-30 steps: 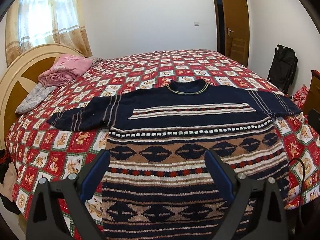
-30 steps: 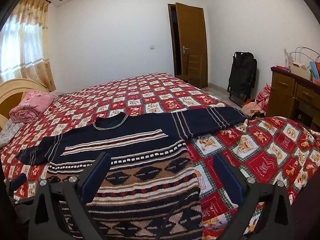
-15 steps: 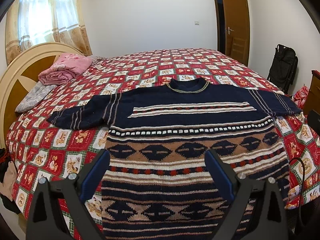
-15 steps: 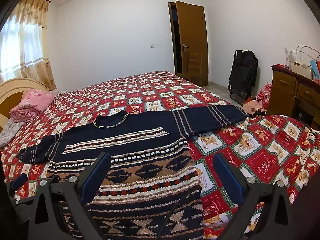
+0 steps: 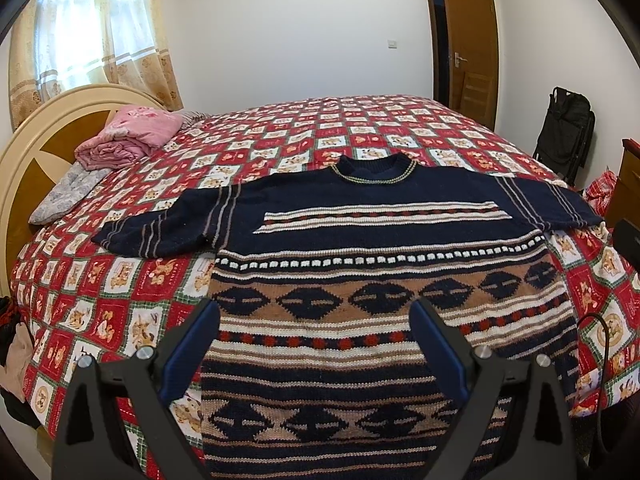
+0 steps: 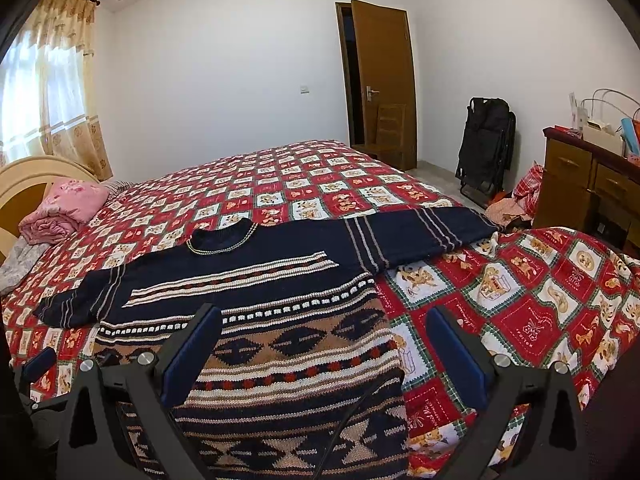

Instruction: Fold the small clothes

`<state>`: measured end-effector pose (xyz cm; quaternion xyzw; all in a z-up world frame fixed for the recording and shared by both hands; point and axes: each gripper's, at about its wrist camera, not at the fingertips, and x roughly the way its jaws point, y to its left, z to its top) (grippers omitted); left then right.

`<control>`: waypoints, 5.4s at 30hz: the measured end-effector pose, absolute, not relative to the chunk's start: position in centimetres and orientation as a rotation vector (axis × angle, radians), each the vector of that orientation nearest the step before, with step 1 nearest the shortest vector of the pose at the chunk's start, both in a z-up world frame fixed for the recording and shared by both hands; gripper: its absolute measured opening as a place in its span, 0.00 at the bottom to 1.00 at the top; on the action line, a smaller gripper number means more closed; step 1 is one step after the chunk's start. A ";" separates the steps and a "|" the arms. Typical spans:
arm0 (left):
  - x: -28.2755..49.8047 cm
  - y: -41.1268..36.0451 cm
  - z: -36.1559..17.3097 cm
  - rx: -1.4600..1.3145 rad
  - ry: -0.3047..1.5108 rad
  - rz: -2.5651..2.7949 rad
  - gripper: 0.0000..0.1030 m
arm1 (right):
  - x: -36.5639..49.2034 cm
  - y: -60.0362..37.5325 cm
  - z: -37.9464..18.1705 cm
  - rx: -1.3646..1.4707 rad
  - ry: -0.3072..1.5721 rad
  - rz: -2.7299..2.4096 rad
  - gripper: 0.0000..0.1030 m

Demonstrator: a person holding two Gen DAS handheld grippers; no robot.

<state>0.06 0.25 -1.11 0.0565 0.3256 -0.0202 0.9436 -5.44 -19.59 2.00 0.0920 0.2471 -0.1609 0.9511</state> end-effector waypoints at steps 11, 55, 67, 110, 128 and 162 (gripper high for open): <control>-0.1 -0.3 -1.5 0.117 0.670 -0.045 0.95 | -5.4 -19.6 1.4 0.197 0.516 -0.326 0.99; 14.2 -1.5 -4.5 0.056 0.847 -0.061 0.95 | 15.9 -64.9 -9.7 0.828 0.915 -0.744 0.59; 14.3 -1.4 -5.6 0.064 0.894 -0.064 0.95 | 14.6 -63.7 -6.7 0.670 0.785 -0.787 0.07; 16.5 -2.8 -3.7 0.065 0.807 -0.263 0.96 | 18.9 -27.0 -6.3 0.236 0.877 -0.051 0.12; 19.9 6.1 -8.6 -0.460 0.915 -0.215 0.24 | 15.2 -30.1 -8.9 0.304 0.763 -0.023 0.12; 23.7 6.3 -2.9 -0.171 0.749 -0.275 0.08 | 8.0 -33.0 -4.2 0.397 0.667 -0.163 0.12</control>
